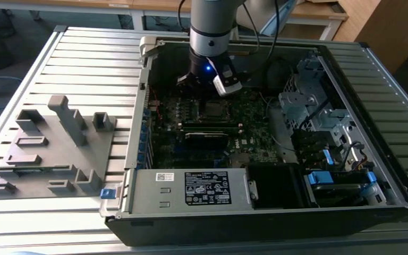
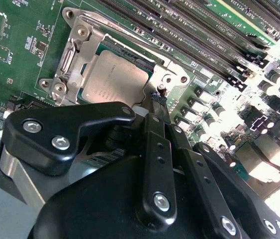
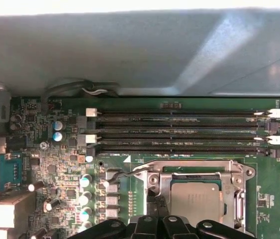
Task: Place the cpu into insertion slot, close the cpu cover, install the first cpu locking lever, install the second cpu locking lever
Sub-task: 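Close the cpu cover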
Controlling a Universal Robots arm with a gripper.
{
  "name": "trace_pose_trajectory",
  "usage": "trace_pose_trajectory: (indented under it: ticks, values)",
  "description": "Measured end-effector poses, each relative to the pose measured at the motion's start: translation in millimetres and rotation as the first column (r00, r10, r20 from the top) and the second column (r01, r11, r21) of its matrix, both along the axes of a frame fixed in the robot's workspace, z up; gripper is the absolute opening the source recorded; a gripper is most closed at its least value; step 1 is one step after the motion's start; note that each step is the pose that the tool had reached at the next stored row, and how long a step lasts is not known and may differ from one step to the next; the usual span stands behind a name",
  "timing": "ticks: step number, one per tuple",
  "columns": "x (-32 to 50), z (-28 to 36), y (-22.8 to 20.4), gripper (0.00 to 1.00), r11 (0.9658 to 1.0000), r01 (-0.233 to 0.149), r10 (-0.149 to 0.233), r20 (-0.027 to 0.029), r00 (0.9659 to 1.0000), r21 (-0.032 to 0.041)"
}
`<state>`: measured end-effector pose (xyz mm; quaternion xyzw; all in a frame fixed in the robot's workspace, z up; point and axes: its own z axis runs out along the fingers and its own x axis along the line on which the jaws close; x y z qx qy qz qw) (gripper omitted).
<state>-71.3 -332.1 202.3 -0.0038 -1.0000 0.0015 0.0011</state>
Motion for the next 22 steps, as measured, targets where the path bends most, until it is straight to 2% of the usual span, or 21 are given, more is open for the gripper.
trace_pose_trajectory:
  ticks: [14,15,22]
  values:
    - [-0.1,-1.7,0.0,0.11,1.0,0.0,0.0,-0.0001,1.0,-0.0001]
    - [-1.2,14.1,0.0,0.11,1.0,0.0,0.0,0.0024,1.0,0.0057]
    - [-1.1,14.2,0.0,0.11,0.9999,0.0,0.0,0.0024,1.0,0.0124]
